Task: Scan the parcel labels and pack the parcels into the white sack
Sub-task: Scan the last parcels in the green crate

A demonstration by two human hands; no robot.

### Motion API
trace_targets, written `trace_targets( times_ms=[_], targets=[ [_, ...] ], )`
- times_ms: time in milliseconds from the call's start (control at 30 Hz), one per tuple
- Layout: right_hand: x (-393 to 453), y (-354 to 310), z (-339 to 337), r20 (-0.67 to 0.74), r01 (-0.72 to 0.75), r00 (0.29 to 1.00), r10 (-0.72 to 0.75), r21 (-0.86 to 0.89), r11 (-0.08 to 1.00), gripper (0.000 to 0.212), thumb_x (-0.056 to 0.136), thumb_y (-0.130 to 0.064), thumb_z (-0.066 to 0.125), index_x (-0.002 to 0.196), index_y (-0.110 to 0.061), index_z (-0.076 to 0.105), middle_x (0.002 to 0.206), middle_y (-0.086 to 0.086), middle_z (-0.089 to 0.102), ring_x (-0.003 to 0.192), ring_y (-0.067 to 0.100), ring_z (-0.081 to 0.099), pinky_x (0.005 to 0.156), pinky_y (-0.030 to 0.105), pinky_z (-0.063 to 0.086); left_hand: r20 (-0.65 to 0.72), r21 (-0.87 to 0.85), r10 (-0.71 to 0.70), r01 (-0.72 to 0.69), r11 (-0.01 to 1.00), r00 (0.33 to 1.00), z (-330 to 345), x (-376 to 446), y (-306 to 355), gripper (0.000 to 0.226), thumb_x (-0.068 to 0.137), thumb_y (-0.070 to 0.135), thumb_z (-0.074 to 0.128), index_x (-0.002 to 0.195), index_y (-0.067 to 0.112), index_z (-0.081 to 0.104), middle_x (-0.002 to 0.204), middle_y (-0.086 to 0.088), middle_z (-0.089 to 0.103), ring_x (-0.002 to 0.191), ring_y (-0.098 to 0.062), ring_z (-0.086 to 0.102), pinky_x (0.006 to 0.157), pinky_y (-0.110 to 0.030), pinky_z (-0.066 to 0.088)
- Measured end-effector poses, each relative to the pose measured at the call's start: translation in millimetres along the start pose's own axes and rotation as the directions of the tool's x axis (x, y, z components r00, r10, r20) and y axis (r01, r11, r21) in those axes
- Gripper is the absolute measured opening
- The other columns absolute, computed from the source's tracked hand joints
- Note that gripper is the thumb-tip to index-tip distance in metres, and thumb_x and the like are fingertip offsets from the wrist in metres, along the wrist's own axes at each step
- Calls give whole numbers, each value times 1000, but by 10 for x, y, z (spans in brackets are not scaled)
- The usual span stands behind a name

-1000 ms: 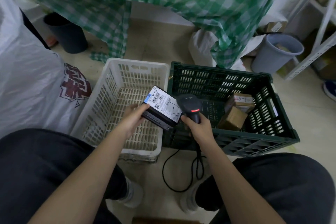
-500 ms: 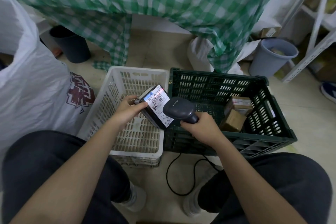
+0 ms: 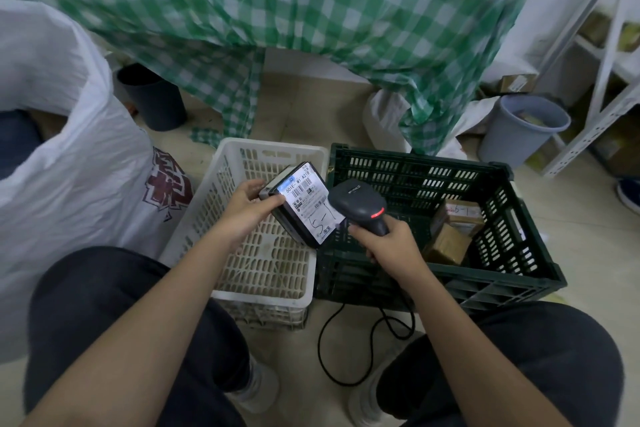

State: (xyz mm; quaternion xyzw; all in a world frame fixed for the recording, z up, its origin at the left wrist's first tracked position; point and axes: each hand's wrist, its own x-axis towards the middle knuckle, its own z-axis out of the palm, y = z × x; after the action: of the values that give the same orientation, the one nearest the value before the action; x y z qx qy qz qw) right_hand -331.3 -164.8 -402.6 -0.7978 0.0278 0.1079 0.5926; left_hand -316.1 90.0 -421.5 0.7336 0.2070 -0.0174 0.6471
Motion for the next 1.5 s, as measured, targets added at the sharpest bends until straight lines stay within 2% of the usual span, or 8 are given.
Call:
trace_targets(
  times_ms=[200,533,867,1033,1067,1167,1233,1500],
  targets=[
    [54,-557,60,-187,112,979,-78,177,978,19,87,-19,70,74,-14,58,56,2,53,47,10,48,46,20,39,-134,73,286,-278,958,949,-91,-396,755,58,84,22,73,135,20,45,129,8,47,112,-10,49,91,-22,40],
    [-10,-1917,525,-191,291,953,-237,342,894,15,87,-22,70,81,-14,59,63,3,54,44,8,47,49,23,41,-403,103,618,-637,764,675,-820,-1118,1860,55,80,24,76,127,23,47,117,16,54,90,25,50,75,1,42],
    [-268,-2860,1365,-54,384,921,-386,293,876,19,88,-25,69,79,-14,57,65,3,55,54,15,50,49,25,40,-679,193,542,-592,782,495,-2176,-1670,1835,52,78,31,77,121,29,48,121,3,54,107,-9,57,84,-28,55],
    [-237,-2749,1721,-15,327,942,-335,268,906,19,87,-26,70,90,-9,61,68,4,57,54,14,51,49,24,41,-820,378,501,-396,837,277,-2704,-1661,1460,60,75,39,74,125,24,45,128,-1,44,119,-20,46,98,-39,47],
    [-227,-2719,1768,-5,312,946,-323,265,912,20,87,-26,70,92,-8,62,68,3,58,54,14,52,50,24,42,-834,358,464,-347,867,298,-2775,-1559,1381,61,78,39,73,128,21,44,131,-5,41,121,-22,44,101,-40,43],
    [-186,-2626,1858,9,288,954,-299,248,925,18,87,-24,70,81,-10,60,63,2,55,52,13,50,51,25,42,-653,342,267,-39,939,709,-2956,-1209,1121,69,82,49,63,137,12,44,143,-13,38,126,-33,43,105,-45,38],
    [-147,-2563,1872,10,283,956,-294,234,930,20,87,-23,71,76,-12,58,61,3,55,50,14,49,49,24,42,-517,403,151,85,911,842,-3024,-1090,979,66,85,49,58,140,15,45,145,-11,44,129,-33,43,107,-47,37],
    [65,-2219,1493,-20,217,976,-218,213,953,20,87,-22,71,76,-10,59,64,5,56,54,17,51,55,30,44,-434,432,474,-285,856,766,-2403,-1209,1297,37,98,26,52,134,20,52,139,4,49,118,-11,48,93,-22,36]
  ],
)
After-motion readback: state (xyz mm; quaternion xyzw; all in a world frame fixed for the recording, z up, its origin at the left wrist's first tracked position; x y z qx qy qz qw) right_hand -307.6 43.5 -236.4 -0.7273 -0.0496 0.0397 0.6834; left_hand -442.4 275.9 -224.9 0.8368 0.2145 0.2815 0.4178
